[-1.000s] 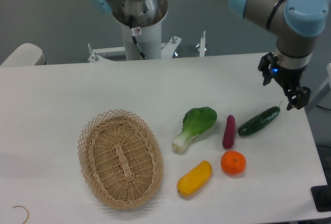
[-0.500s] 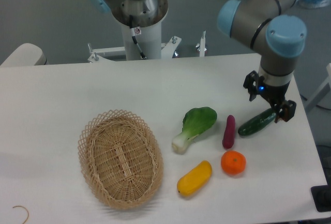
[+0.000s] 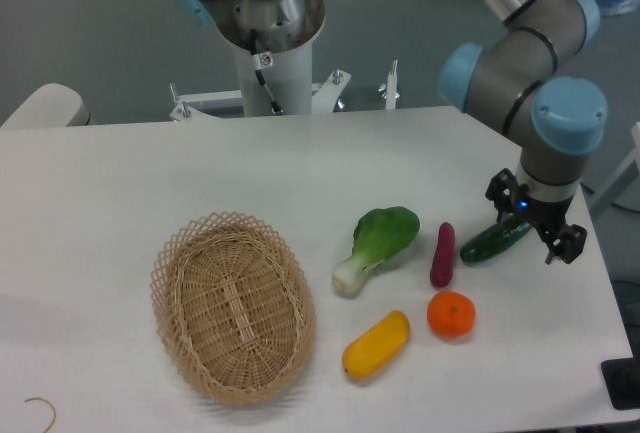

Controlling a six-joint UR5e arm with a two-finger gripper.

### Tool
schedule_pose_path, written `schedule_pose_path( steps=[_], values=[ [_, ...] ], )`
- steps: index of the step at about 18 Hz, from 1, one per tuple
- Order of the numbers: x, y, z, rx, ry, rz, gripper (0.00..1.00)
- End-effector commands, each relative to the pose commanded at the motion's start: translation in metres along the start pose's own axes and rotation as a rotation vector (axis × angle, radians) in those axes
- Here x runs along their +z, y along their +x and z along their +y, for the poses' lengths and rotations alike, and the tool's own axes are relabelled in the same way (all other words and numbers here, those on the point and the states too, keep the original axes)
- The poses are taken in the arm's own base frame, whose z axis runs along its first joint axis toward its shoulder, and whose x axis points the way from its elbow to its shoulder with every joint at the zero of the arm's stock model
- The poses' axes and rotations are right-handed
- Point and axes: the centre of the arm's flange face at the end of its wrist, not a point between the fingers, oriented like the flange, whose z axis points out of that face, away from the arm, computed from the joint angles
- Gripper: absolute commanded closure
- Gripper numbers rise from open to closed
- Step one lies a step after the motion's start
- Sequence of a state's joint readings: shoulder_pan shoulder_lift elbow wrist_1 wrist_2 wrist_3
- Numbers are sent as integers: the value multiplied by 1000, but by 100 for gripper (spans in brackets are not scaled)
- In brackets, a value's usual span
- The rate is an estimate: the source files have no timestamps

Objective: Pick up the cucumber from the table
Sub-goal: 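Lower the gripper around the cucumber and close the fingers on it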

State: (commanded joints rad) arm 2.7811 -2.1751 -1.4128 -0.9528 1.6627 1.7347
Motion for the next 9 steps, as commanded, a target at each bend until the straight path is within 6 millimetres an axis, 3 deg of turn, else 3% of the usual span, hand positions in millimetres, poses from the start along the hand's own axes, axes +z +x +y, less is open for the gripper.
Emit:
schedule_pose_path(
  steps=[3, 9],
  values=[
    [8, 4, 17, 11, -66, 23, 0],
    [23, 21, 18, -91, -62, 63, 0]
  ],
)
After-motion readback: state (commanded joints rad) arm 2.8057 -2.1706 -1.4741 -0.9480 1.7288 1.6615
